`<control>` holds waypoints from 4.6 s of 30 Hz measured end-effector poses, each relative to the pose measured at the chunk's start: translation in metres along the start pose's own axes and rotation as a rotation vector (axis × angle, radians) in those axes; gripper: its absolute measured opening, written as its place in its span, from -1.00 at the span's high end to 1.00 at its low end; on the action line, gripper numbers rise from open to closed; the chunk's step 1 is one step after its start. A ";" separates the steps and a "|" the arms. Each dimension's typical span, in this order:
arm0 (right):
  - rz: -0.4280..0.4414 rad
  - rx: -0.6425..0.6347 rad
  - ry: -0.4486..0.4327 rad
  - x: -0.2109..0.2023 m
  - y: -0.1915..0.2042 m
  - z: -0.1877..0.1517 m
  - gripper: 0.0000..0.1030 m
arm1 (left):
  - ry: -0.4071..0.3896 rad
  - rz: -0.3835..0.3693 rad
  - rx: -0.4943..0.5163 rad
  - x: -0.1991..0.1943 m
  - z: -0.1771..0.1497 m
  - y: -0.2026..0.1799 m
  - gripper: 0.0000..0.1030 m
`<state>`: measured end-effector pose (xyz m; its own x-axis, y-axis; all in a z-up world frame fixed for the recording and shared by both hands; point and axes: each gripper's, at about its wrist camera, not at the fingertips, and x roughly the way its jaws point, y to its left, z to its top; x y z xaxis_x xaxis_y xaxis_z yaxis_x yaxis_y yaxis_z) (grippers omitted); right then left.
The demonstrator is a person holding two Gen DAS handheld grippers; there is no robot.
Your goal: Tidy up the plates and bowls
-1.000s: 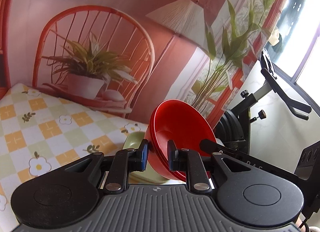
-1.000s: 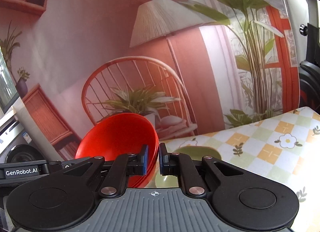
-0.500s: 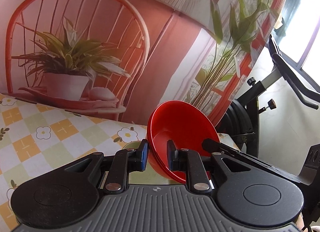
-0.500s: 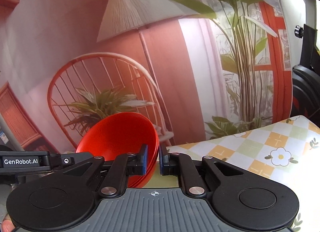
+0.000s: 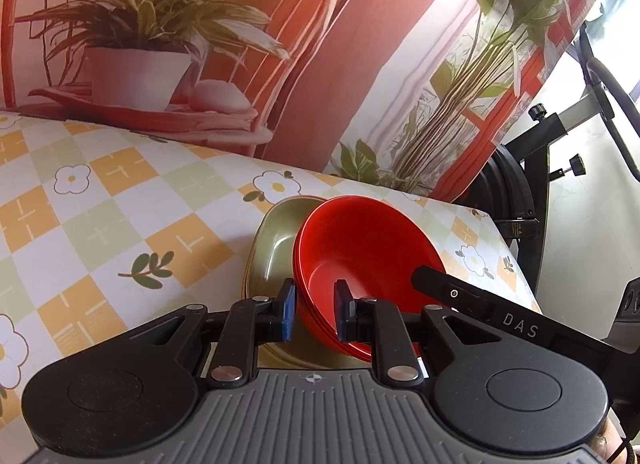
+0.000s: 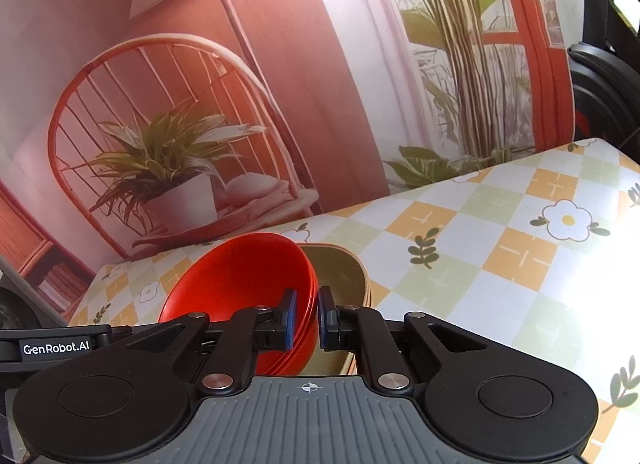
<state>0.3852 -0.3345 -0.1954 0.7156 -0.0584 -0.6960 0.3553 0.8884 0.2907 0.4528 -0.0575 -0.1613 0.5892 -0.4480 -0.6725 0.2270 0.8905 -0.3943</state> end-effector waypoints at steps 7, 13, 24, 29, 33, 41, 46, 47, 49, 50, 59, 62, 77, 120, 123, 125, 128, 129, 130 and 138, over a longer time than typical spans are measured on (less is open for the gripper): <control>-0.009 0.013 0.022 0.006 -0.004 -0.009 0.80 | 0.011 0.012 0.014 0.009 -0.007 0.002 0.62; -0.015 0.006 0.010 0.008 -0.003 -0.010 0.80 | 0.002 0.037 0.066 0.012 -0.010 -0.004 0.62; -0.039 -0.030 0.017 0.003 0.004 -0.012 0.66 | 0.005 0.072 0.101 0.007 -0.011 -0.011 0.56; -0.054 -0.066 -0.035 -0.016 0.006 -0.011 0.53 | -0.014 0.066 0.121 -0.010 -0.012 -0.013 0.16; -0.071 -0.086 -0.058 -0.034 0.007 -0.010 0.51 | -0.050 0.090 0.152 -0.033 -0.013 -0.018 0.01; -0.120 -0.143 -0.138 -0.083 0.016 -0.008 0.11 | -0.133 0.139 0.184 -0.090 -0.016 -0.026 -0.41; -0.142 -0.150 -0.178 -0.114 0.022 -0.006 -0.17 | -0.193 0.168 0.189 -0.121 -0.019 -0.029 -0.45; -0.143 -0.151 -0.183 -0.119 0.024 -0.006 -0.26 | -0.207 0.175 0.188 -0.129 -0.020 -0.031 -0.45; -0.142 -0.150 -0.195 -0.130 0.026 -0.006 -0.41 | -0.232 0.194 0.190 -0.141 -0.022 -0.032 -0.45; -0.145 -0.149 -0.204 -0.138 0.029 -0.007 -0.46 | -0.246 0.207 0.189 -0.147 -0.024 -0.034 -0.45; -0.120 -0.182 -0.243 -0.195 0.051 -0.018 -0.88 | -0.301 0.250 0.216 -0.199 -0.043 -0.039 -0.45; -0.119 -0.189 -0.263 -0.213 0.058 -0.023 -0.99 | -0.324 0.269 0.245 -0.218 -0.053 -0.049 -0.49; -0.105 -0.220 -0.362 -0.303 0.086 -0.044 -0.99 | -0.472 0.325 0.319 -0.312 -0.095 -0.093 -0.67; -0.105 -0.274 -0.465 -0.412 0.124 -0.079 -0.99 | -0.582 0.280 0.273 -0.410 -0.151 -0.106 -0.68; -0.105 -0.277 -0.464 -0.411 0.124 -0.079 -0.99 | -0.583 0.283 0.265 -0.411 -0.150 -0.105 -0.68; -0.105 -0.275 -0.464 -0.411 0.124 -0.079 -0.99 | -0.582 0.281 0.263 -0.411 -0.150 -0.105 -0.68; -0.106 -0.273 -0.464 -0.411 0.124 -0.079 -0.99 | -0.583 0.281 0.263 -0.411 -0.151 -0.106 -0.68; -0.106 -0.273 -0.464 -0.411 0.124 -0.079 -0.99 | -0.583 0.280 0.263 -0.411 -0.150 -0.106 -0.68; -0.105 -0.273 -0.464 -0.411 0.124 -0.079 -0.99 | -0.584 0.279 0.263 -0.411 -0.151 -0.106 -0.68; -0.105 -0.275 -0.463 -0.411 0.122 -0.078 -0.99 | -0.582 0.276 0.261 -0.412 -0.150 -0.106 -0.68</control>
<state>0.0873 -0.1660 0.0750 0.8968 -0.2918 -0.3326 0.3126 0.9498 0.0096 0.0699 0.0209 0.0631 0.9556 -0.1518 -0.2527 0.1453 0.9884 -0.0446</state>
